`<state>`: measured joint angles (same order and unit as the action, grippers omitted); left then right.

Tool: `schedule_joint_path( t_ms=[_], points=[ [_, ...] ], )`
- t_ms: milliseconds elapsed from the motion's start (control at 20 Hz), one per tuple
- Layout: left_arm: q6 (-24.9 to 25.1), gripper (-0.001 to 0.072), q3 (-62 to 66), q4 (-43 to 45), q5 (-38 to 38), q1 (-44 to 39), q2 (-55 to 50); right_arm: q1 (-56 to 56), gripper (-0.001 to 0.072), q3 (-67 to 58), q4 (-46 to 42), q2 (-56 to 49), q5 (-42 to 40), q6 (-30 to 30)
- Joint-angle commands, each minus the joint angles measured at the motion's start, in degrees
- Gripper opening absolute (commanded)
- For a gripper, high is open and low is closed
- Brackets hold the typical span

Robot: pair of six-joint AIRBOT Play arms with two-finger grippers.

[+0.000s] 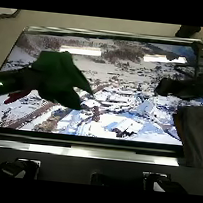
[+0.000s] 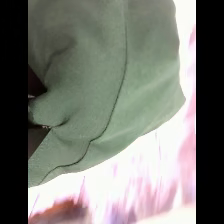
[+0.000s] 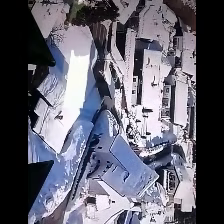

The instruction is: Fold the shirts.

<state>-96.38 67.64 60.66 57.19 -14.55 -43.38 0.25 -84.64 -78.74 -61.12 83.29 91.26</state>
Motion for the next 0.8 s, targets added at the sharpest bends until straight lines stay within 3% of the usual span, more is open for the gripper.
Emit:
schedule_joint_path(
  t_ms=[0, 200, 400, 450, 500, 550, 650, 750],
  points=[
    [-4.5, 0.0031, 0.0, -0.7, -8.0, -13.5, -2.0, 0.0, 0.0671, 0.0, -0.6, 7.8, 3.2, 0.0],
    [-6.3, 0.0033, -0.7, -1.3, -9.2, -19.5, -16.9, 0.0, 0.0672, 0.0, -6.8, 12.8, 7.8, 0.9],
    [-4.7, 0.0039, -1.3, -5.1, -8.6, -20.7, -33.1, 0.0, 0.0673, 0.0, -10.0, 11.0, 11.3, 1.2],
    [-2.8, 0.0196, -1.2, -7.7, -8.5, -19.8, -35.8, 0.0, 0.0674, 0.2, -9.7, 9.8, 11.1, 1.6],
    [-1.2, 0.0588, -0.5, -10.6, -7.1, -18.0, -37.7, 0.0, 0.0674, 0.3, -9.2, 7.9, 11.0, 1.5],
    [0.4, 0.0706, 0.7, -11.7, -5.0, -15.5, -38.5, 0.0, 0.0675, 0.3, -8.0, 5.5, 10.9, 1.5],
    [5.9, 0.0708, 4.7, -10.7, 0.7, -8.3, -38.2, 0.0, 0.0675, 0.3, -3.8, 0.2, 10.5, -0.9],
    [6.5, 0.0708, 8.9, -6.2, 9.6, 1.0, -38.1, 0.0, 0.0680, 0.3, 2.2, -6.6, 10.4, -2.8]
  ],
)
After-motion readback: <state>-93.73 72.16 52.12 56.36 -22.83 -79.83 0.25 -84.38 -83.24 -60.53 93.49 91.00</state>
